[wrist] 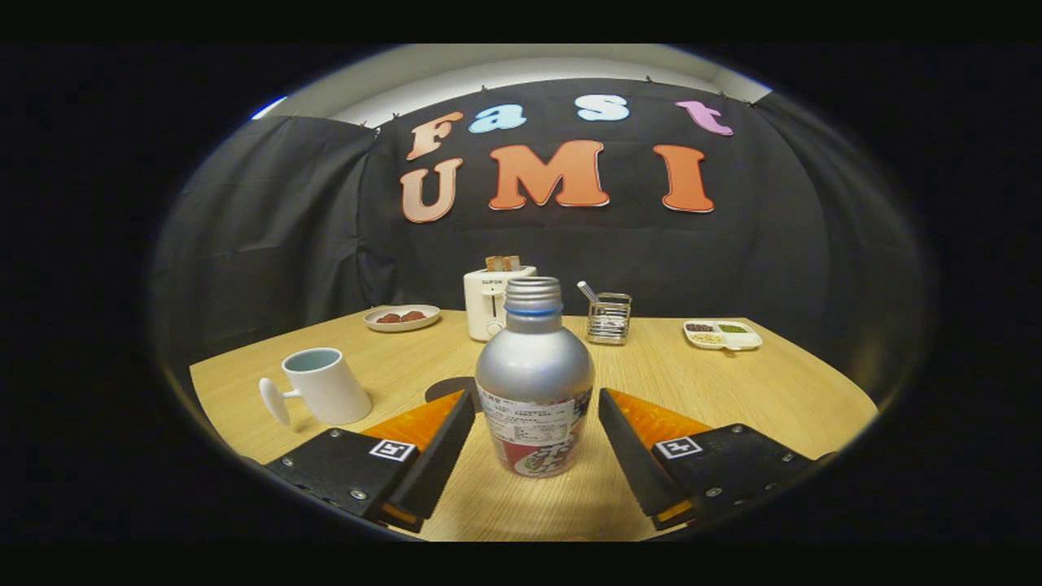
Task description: Take the bottle from table, then pour the juice into the cup, finally place the bottle on the coaster
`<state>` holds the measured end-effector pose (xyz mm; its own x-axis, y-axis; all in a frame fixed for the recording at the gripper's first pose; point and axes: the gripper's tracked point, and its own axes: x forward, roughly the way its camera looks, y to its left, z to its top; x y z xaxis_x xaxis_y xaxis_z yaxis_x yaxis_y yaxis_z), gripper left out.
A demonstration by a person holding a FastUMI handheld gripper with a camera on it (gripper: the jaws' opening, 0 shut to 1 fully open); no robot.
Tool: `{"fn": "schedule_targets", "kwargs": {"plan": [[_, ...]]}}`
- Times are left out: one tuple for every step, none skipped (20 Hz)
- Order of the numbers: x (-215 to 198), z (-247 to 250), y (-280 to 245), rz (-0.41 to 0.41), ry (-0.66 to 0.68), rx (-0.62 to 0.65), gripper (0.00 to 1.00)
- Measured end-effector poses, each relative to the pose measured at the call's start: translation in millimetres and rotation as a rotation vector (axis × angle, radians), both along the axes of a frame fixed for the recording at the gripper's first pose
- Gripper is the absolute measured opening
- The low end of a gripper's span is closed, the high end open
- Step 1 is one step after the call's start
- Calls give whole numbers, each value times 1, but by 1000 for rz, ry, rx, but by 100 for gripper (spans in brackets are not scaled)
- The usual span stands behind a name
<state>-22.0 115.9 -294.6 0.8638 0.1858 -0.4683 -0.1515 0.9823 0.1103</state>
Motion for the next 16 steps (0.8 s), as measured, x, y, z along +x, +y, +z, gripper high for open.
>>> {"fn": "schedule_targets", "kwargs": {"plan": [[1, -2, 1, -2, 1, 13, 89], [1, -5, 4, -4, 8, 27, 85], [3, -4, 5, -9, -1, 30, 82], [3, -4, 5, -10, 2, 26, 80], [4, -4, 4, -15, 4, 24, 80], [4, -4, 6, -11, 12, 25, 78], [4, -3, 9, -4, 22, 20, 78], [4, 0, 10, -1, 23, 3, 77], [5, 6, 10, 4, 12, -18, 77], [7, 13, 12, 14, -1, -43, 77], [10, 19, 14, 24, -13, -72, 77], [12, 24, 15, 35, -25, -106, 77], [15, 30, 17, 46, -39, -141, 77], [17, 34, 20, 60, -51, -172, 77], [19, 39, 24, 74, -63, -200, 77], [21, 43, 29, 87, -72, -229, 77]]}}
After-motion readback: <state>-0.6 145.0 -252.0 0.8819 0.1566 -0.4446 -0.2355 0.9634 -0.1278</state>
